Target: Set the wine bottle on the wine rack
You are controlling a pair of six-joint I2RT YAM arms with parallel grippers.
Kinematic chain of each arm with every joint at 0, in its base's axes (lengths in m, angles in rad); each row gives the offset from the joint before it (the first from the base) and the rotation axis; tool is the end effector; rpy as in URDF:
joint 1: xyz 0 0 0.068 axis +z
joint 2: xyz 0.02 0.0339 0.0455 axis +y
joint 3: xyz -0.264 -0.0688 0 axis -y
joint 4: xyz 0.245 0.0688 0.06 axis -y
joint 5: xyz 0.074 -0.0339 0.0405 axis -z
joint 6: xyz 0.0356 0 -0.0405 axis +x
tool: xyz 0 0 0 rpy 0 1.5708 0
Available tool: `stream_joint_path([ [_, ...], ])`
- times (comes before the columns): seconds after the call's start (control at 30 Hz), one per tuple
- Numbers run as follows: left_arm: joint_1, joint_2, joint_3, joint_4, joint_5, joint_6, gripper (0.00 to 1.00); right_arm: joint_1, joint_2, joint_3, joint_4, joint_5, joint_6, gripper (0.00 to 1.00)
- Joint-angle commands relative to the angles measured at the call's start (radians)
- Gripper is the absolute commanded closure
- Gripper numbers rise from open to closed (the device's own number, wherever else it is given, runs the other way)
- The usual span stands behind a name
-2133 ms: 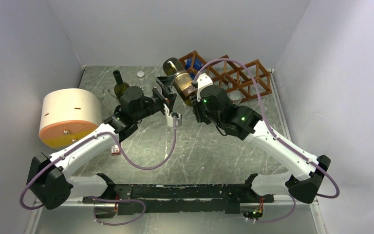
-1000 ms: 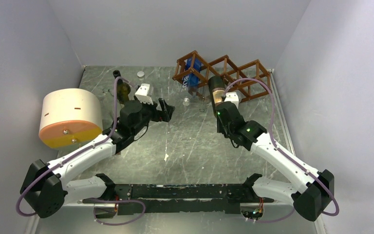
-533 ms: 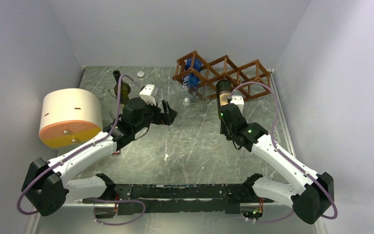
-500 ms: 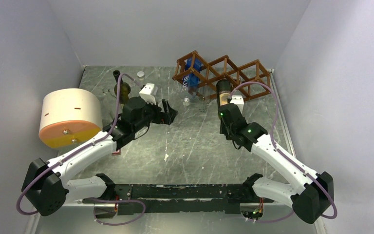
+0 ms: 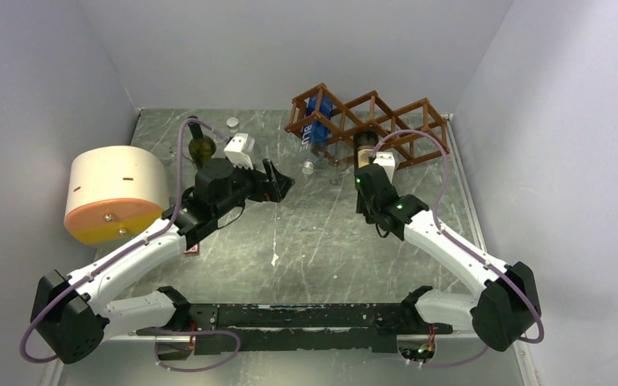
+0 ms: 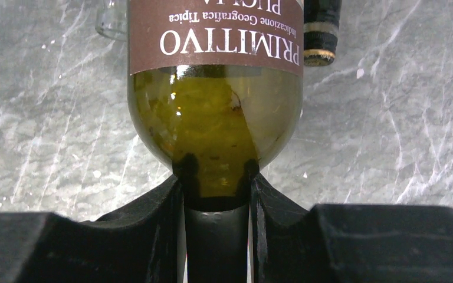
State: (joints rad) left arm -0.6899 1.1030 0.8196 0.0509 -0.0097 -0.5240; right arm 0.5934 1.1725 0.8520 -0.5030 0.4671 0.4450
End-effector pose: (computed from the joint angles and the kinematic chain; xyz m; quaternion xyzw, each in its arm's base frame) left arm 0.2005 -0.1650 0.3130 0.0620 0.7819 -0.3507 0.5117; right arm 0.2087 0.1214 0.2590 0.0171 0.9095 -0.0109 0.4152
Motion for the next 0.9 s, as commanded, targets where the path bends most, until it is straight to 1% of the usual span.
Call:
stream_joint_path([
  [0.0,-0.001,-0.017,0.043,-0.028,0.038,-0.032,0.04,-0.031,0.007,0.072,0.178,0.05,-0.026,1.0],
  [0.4,-0.001,-0.035,0.064,-0.033,0.056,-0.03,0.04,-0.095,0.094,0.096,0.305,-0.011,-0.049,1.0],
  [0.5,-0.002,-0.035,0.065,-0.038,0.056,-0.025,0.04,-0.137,0.126,0.109,0.329,-0.021,-0.045,1.0],
  [0.7,-0.001,-0.028,0.073,-0.052,0.062,-0.01,0.04,-0.183,0.197,0.168,0.387,-0.025,-0.015,1.0],
  [0.87,-0.002,-0.019,0.08,-0.083,0.065,0.0,0.04,-0.208,0.277,0.237,0.429,-0.034,-0.041,1.0],
])
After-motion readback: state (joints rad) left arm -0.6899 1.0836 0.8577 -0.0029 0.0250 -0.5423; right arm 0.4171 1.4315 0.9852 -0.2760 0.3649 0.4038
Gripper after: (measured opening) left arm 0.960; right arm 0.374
